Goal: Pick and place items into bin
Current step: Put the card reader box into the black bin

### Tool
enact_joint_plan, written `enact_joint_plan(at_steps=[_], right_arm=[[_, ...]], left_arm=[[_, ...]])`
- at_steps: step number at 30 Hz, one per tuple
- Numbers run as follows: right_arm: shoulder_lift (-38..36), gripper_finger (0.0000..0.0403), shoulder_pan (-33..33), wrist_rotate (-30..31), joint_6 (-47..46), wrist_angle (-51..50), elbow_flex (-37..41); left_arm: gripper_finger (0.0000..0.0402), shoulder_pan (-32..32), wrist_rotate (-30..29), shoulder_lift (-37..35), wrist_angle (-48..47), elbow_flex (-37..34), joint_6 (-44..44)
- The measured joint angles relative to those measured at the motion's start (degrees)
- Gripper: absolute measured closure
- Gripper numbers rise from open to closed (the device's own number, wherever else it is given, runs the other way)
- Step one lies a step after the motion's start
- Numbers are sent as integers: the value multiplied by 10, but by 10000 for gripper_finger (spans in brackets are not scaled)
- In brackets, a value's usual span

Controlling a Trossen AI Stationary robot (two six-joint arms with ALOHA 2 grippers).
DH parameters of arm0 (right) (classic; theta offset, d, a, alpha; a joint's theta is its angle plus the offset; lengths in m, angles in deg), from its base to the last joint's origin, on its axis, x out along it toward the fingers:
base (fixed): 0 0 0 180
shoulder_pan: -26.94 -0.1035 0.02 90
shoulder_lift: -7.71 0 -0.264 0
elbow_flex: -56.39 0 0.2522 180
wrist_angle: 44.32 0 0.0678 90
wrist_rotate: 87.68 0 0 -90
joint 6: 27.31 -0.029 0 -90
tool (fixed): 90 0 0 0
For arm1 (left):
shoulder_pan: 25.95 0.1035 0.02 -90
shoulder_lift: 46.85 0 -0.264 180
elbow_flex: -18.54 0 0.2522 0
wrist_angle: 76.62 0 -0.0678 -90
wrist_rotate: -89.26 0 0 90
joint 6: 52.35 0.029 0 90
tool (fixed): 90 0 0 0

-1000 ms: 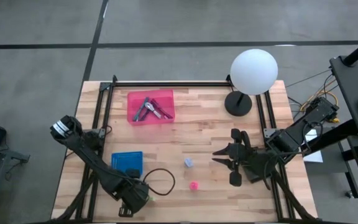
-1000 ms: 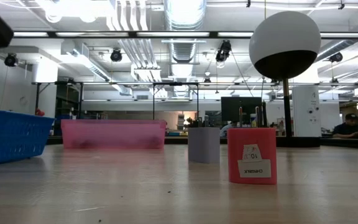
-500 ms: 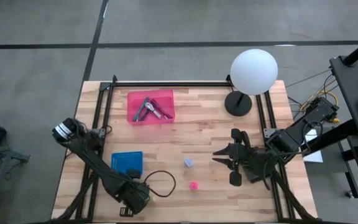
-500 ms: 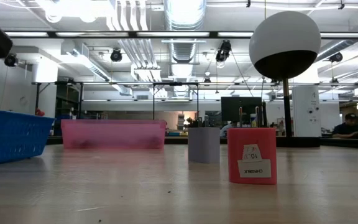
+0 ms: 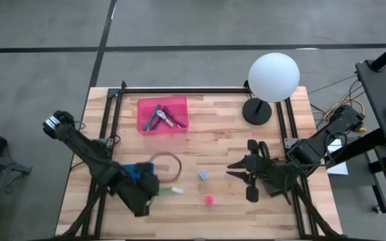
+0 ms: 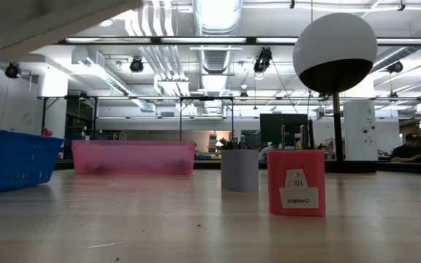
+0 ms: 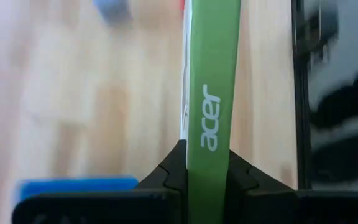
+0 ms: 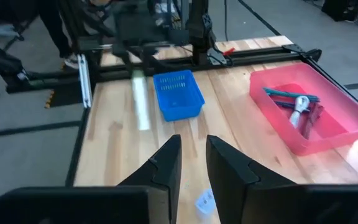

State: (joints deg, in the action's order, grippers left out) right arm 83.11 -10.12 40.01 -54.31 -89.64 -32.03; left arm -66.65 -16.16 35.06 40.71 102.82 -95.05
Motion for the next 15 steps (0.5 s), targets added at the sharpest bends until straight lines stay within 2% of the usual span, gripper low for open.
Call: enact_joint_plan(at_steps=[7, 15], right_arm=[[48, 306, 18, -1, 5, 54, 0], [115, 212, 47, -2, 31, 122, -7]], left_arm=[[376, 53, -83, -63, 91, 0, 87], [376, 85, -88, -65, 181, 0, 179]])
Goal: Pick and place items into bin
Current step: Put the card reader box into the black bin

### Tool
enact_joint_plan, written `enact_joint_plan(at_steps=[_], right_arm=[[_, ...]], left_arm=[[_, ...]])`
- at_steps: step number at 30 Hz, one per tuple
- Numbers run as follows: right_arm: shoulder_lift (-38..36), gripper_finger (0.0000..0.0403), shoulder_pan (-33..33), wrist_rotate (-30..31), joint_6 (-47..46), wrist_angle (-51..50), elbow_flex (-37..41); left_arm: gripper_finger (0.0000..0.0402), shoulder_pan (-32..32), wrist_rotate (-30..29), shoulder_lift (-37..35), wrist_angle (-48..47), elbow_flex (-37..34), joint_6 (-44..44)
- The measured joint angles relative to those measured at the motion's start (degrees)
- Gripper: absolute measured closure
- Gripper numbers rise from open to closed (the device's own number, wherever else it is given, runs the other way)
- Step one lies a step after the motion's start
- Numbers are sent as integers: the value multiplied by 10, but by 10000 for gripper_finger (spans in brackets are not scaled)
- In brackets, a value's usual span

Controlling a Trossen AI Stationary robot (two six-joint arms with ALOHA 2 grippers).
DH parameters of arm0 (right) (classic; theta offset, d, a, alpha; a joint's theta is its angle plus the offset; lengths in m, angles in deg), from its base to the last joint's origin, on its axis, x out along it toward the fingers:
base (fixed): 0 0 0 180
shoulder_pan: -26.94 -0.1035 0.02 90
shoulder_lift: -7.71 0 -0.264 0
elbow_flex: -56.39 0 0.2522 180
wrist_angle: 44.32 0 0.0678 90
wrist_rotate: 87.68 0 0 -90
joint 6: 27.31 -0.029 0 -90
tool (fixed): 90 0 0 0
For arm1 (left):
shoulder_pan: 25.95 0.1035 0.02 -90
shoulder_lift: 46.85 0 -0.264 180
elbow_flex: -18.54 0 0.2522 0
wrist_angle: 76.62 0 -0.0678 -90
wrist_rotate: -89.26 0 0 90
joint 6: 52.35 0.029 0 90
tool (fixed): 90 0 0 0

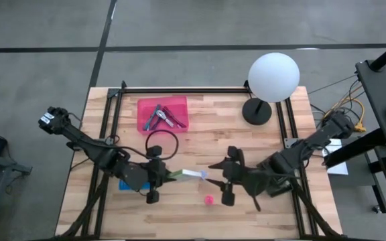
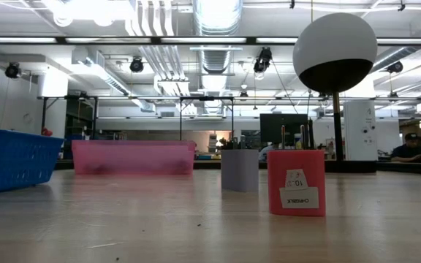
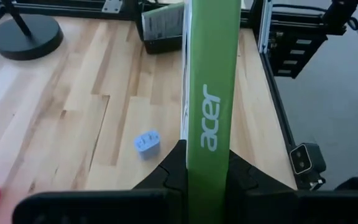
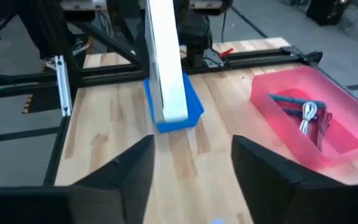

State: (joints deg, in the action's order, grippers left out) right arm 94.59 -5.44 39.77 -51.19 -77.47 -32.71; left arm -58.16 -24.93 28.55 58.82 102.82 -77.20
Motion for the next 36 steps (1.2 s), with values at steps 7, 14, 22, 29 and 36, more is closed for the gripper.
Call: enact_joint_plan(at_steps=[7, 14, 22, 29, 36], right_arm=[[22, 147, 24, -6, 22, 22, -26], [42, 125, 60, -150, 75, 65, -41], [50, 147, 87, -163, 78, 65, -41], [45, 190, 89, -174, 75, 65, -41], [45, 266, 89, -206, 74, 65, -41]], left_arm=[[376, 1, 0, 2, 0, 0, 2], [376, 5, 0, 2, 6, 0, 2], [376, 5, 0, 1, 8, 0, 3], [372, 5, 0, 1, 8, 0, 3], [371, 7, 0, 0, 9, 0, 3]])
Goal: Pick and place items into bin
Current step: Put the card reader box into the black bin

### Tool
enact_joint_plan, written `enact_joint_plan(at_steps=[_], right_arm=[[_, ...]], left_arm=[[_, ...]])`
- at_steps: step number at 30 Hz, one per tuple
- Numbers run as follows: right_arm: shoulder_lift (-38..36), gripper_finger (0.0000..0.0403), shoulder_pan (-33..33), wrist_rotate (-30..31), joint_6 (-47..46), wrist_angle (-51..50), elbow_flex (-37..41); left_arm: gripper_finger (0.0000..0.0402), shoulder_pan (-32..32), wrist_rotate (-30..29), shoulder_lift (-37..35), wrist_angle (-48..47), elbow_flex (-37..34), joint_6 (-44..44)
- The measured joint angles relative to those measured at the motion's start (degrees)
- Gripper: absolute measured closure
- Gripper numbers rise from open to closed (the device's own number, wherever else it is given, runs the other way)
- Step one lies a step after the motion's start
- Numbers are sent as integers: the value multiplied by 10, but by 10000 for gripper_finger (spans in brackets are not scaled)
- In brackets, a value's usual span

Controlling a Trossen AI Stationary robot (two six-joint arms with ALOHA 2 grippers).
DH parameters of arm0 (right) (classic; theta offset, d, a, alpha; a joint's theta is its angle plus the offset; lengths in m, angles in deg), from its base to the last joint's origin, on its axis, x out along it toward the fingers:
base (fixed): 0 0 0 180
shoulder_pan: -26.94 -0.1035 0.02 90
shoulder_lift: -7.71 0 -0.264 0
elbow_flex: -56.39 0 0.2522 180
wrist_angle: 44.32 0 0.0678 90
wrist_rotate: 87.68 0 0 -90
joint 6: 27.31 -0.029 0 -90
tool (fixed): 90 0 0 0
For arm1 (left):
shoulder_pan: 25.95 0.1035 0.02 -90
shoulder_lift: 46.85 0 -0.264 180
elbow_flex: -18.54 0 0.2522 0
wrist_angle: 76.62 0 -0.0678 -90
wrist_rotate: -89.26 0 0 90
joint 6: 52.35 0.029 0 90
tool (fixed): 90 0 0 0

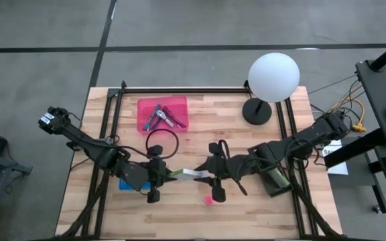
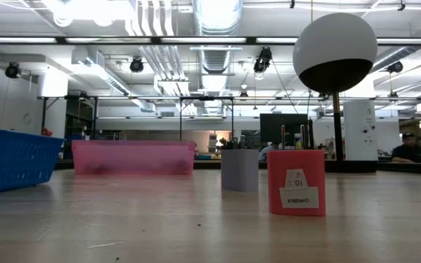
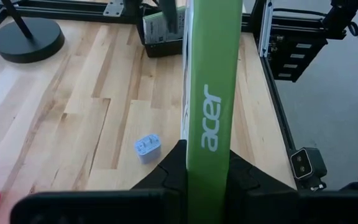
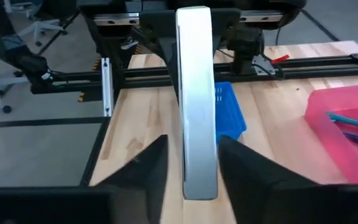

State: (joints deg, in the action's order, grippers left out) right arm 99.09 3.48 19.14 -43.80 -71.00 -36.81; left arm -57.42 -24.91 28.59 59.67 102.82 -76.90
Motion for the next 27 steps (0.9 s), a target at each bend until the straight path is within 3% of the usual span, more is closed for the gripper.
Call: enact_joint_plan(at_steps=[6, 13, 17, 27], right_arm=[[-1, 365, 4, -44, -28, -1, 0], [-4, 369, 4, -48, -77, -15, 0], [-19, 369, 1, -60, -146, -114, 0], [-89, 369, -9, -99, -369, -498, 0]], left_arm=[[345, 0, 5, 0, 10, 0, -1], [310, 4, 1, 0, 11, 0, 4], [286, 4, -2, -7, -6, 0, 25], [251, 17, -4, -23, -5, 0, 25]])
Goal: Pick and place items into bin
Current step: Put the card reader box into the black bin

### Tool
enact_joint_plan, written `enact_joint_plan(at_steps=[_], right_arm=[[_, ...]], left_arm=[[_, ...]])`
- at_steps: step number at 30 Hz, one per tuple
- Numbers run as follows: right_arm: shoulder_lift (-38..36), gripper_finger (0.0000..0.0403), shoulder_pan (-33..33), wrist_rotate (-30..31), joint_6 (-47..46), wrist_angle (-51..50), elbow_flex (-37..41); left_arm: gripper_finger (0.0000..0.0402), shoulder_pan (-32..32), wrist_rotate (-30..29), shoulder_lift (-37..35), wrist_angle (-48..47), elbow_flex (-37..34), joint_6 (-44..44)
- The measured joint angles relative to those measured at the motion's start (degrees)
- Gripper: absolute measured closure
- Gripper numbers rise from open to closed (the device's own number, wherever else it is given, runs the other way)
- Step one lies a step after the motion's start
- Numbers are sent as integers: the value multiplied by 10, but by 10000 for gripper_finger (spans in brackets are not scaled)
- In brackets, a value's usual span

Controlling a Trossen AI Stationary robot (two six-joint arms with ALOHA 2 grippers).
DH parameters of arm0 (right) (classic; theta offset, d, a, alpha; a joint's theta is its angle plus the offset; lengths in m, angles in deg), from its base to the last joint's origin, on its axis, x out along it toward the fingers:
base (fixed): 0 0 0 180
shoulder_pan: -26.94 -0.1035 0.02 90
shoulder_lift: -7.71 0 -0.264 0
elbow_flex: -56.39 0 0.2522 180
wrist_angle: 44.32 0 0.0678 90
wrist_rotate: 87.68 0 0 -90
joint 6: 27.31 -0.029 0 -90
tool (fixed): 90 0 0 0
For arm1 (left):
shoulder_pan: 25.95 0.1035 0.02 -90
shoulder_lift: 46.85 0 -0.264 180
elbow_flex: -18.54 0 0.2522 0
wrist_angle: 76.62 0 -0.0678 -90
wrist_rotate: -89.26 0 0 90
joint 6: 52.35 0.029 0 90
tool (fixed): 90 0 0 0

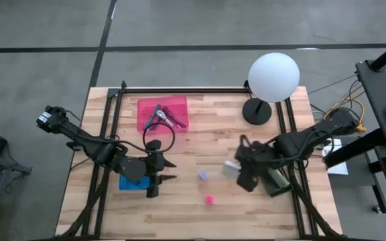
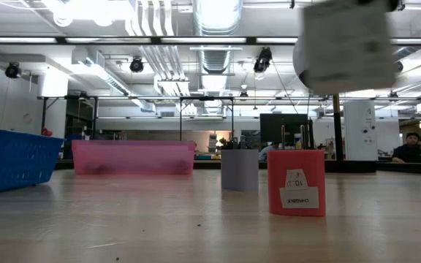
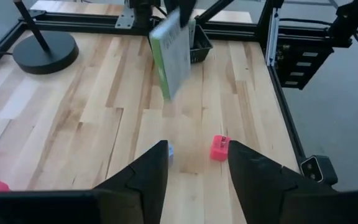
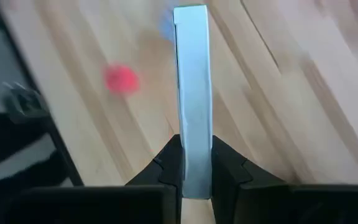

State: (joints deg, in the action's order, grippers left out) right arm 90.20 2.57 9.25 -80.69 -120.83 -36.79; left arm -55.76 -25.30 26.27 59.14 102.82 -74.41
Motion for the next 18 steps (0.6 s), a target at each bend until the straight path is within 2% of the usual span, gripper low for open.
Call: enact_joint_plan(at_steps=[4, 8, 13, 18], right_arm=[[-31, 369, -5, -23, -98, -126, 0], [-61, 369, -19, -26, -186, -202, 0], [-85, 369, -59, -26, -282, -242, 5], [-79, 369, -118, -25, -374, -270, 17]], left_arm=[[250, 2, 0, 0, 0, 0, 0], [250, 2, 0, 2, 0, 0, 0], [250, 2, 1, 2, -1, 0, 0], [250, 2, 1, 2, -1, 0, 0]])
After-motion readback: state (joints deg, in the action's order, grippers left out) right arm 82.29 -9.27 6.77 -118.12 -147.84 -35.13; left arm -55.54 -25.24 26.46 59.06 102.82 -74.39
